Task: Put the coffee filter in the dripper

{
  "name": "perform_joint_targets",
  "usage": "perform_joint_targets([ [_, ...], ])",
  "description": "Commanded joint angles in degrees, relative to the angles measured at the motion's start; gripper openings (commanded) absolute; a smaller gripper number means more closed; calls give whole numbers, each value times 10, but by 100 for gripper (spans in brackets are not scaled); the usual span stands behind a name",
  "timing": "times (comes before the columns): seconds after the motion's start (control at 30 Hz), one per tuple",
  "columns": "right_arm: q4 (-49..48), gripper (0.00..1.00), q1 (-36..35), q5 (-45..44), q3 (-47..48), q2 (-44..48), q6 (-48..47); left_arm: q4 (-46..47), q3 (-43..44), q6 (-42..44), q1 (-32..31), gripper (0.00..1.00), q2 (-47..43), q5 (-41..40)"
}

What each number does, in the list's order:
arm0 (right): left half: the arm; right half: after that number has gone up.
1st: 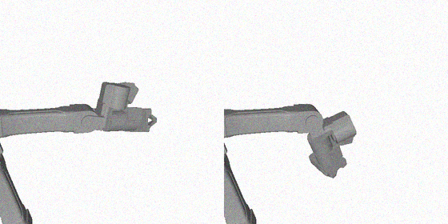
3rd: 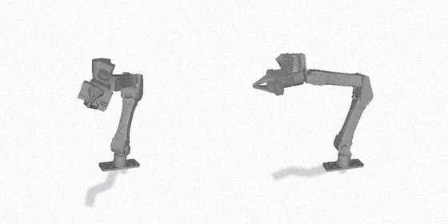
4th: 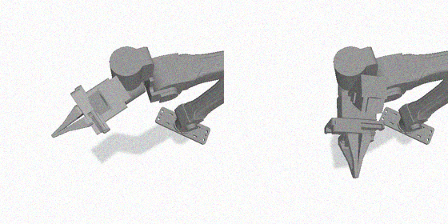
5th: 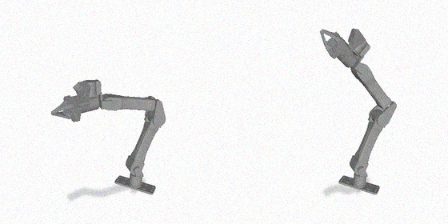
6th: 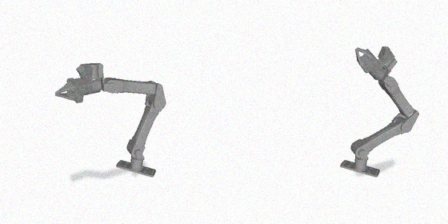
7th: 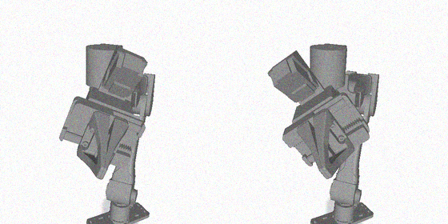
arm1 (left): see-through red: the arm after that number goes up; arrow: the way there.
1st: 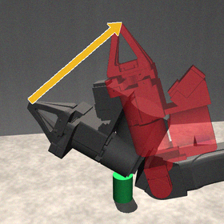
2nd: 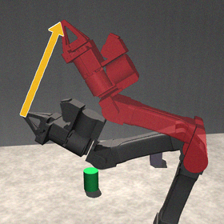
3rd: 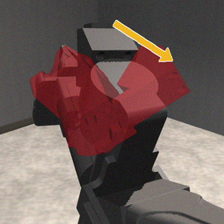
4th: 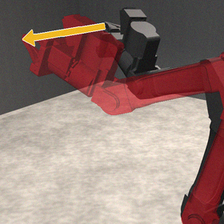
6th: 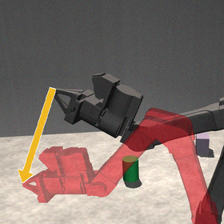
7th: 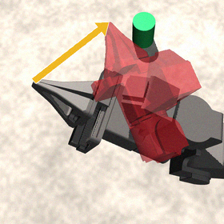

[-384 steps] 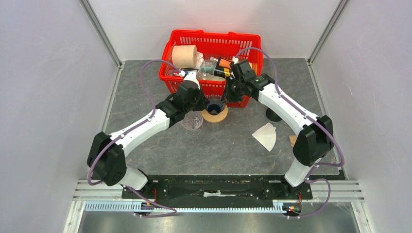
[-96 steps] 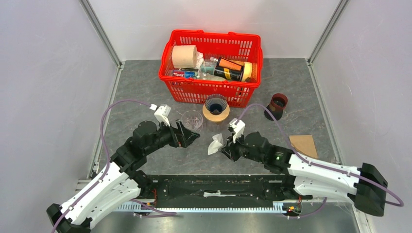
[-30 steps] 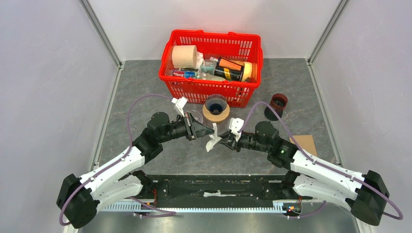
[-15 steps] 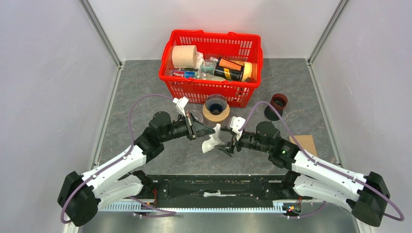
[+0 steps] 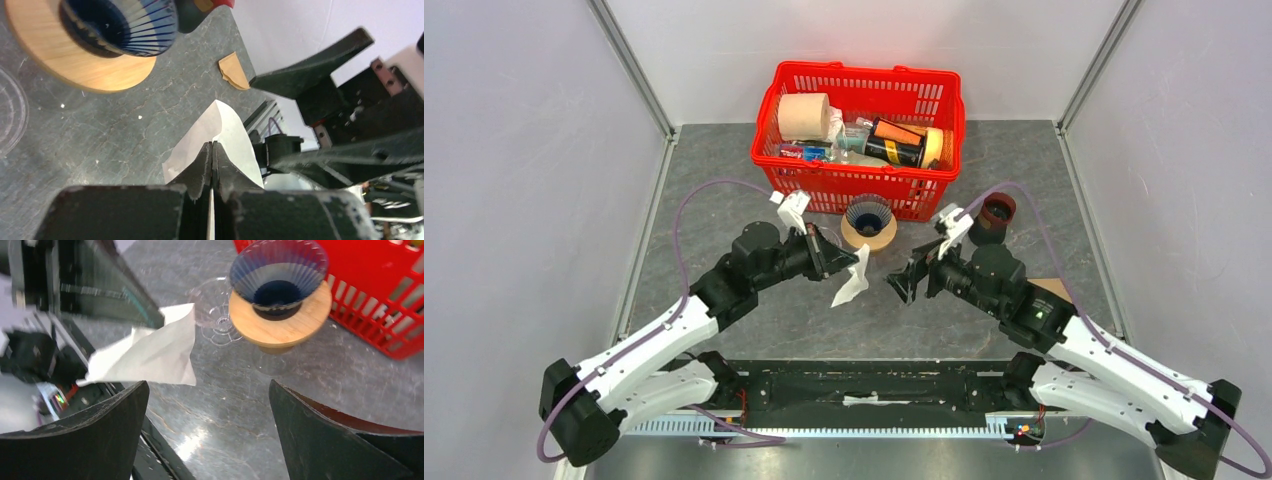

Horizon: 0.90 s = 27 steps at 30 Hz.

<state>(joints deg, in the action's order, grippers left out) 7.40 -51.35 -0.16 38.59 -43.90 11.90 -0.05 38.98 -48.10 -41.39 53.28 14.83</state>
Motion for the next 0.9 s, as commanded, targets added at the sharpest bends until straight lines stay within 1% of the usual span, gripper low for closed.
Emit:
perform_joint_targets([
  [0.0,94,97,1,-113,81,13,181,-38,75,100,-50,2,15,-65],
  [0.07,115,97,1,-138,103,7,224,-52,105,133,-75,2,37,-85],
  [0.17,153,97,1,-186,138,-16,241,-73,147,179,-108,2,75,-121],
  [0.2,181,97,1,-202,157,-26,248,-84,163,188,-116,2,89,-136],
  [0.3,242,97,2,-227,204,-59,267,-113,200,212,-138,2,126,-180],
  [0.37,254,97,1,-228,213,-68,270,-116,214,222,-147,2,141,-195],
  [0.6,285,96,1,-231,213,-87,277,-110,229,218,-150,2,160,-236],
  [0.87,286,96,1,-219,206,-123,273,-86,237,217,-150,2,177,-217],
])
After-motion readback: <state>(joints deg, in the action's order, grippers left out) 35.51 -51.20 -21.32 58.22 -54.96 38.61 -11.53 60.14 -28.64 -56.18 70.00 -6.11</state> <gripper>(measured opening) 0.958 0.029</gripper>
